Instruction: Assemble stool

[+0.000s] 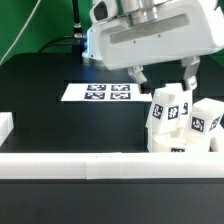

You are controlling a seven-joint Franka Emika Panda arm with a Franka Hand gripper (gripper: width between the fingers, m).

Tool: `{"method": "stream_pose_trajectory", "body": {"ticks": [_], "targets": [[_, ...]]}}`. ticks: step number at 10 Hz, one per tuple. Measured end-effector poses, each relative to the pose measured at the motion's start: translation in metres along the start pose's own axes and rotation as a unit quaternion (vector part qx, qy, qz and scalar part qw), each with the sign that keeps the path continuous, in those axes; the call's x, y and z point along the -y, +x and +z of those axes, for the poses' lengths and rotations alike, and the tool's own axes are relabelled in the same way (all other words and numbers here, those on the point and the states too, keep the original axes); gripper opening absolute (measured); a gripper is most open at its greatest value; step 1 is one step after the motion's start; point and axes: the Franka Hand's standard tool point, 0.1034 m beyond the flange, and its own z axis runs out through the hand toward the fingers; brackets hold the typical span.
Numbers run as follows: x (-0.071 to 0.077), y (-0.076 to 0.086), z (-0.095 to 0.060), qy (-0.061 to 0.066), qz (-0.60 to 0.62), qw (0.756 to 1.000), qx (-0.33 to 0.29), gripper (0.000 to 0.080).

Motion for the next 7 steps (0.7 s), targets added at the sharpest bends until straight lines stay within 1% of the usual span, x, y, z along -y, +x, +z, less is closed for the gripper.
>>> {"method": "stream_pose_trajectory", "body": {"ticks": [1,2,5,6,7], "targets": [[0.0025,0.0045,-0.0071,0.006,-0.019,1.000,0.005,0.0648],[-0.0025,0.0123,-0.0131,0.017,-0.025,1.000,0.001,0.0649],[-0.0037,0.0110,-0.0101,0.014,-0.110,0.994,0.002,0.0649],[-0.0043,0.0112,-0.0100,0.012,-0.157,0.987,0.002,0.0649],[-0.0040,0.0117,-0.0105,0.000,-0.242,0.970,0.002,0.0649]]}}
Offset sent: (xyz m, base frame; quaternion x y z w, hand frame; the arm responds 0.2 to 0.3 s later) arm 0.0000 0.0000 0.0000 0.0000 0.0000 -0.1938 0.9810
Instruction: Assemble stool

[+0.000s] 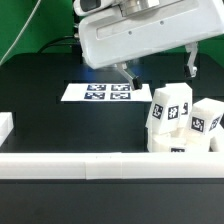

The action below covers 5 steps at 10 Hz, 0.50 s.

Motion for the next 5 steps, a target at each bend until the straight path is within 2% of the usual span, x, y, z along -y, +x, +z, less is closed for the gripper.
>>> {"method": "stream_pose_trajectory", "body": {"ticks": [2,3,5], "targets": [[0.006,0.002,-0.001,-0.024,-0.146,0.989,0.017,0.0649],[0.013,0.002,-0.002,-0.029,-0.171,0.985,0.026,0.0649],[0.009,0.005,-0.004,-0.028,-0.235,0.971,0.026,0.0649]]}}
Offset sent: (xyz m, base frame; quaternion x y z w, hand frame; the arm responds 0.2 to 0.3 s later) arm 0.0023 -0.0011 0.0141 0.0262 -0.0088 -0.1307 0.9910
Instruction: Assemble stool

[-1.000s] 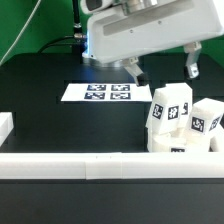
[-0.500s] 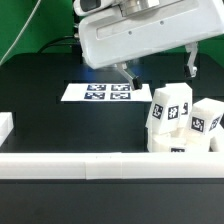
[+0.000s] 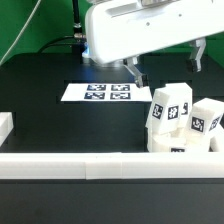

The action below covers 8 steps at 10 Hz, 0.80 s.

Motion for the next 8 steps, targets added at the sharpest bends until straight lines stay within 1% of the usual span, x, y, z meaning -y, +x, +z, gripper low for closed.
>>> {"method": "stream_pose_trajectory", "body": {"ticks": [2,3,5,6,8], "targets": [[-0.0006,-0.0004,0.0004,-0.001,-0.053,0.999,0.001,0.0649],[-0.0010,-0.0004,0.0007,-0.006,-0.100,0.995,0.003,0.0649],[0.0027,0.0043,0.0010,-0.034,-0.232,0.972,0.009,0.0649],[0.0045,0.0061,0.0005,-0.042,-0.298,0.954,0.015,0.0649],[0.0027,0.0063,0.0001,-0.044,-0.369,0.928,0.020,0.0649]]}}
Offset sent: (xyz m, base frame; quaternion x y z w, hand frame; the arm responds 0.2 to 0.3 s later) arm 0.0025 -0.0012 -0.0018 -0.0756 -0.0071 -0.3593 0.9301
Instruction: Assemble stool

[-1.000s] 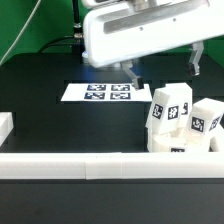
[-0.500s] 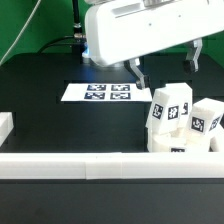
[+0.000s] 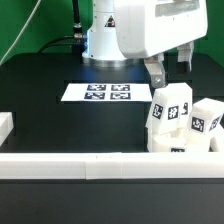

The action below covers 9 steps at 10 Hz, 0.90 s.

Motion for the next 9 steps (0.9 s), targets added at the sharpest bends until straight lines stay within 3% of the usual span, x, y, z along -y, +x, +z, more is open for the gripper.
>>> {"method": "stream_pose_trajectory", "body": {"ticks": [2,5,9], "targets": [[-0.0008,-0.0013,0.0001,-0.001,-0.045,0.999,0.001,0.0649],[-0.0010,0.0023,0.0021,-0.016,-0.196,0.980,0.014,0.0649],[-0.0011,-0.0011,0.0061,-0.016,-0.312,0.949,0.030,0.0649]]}}
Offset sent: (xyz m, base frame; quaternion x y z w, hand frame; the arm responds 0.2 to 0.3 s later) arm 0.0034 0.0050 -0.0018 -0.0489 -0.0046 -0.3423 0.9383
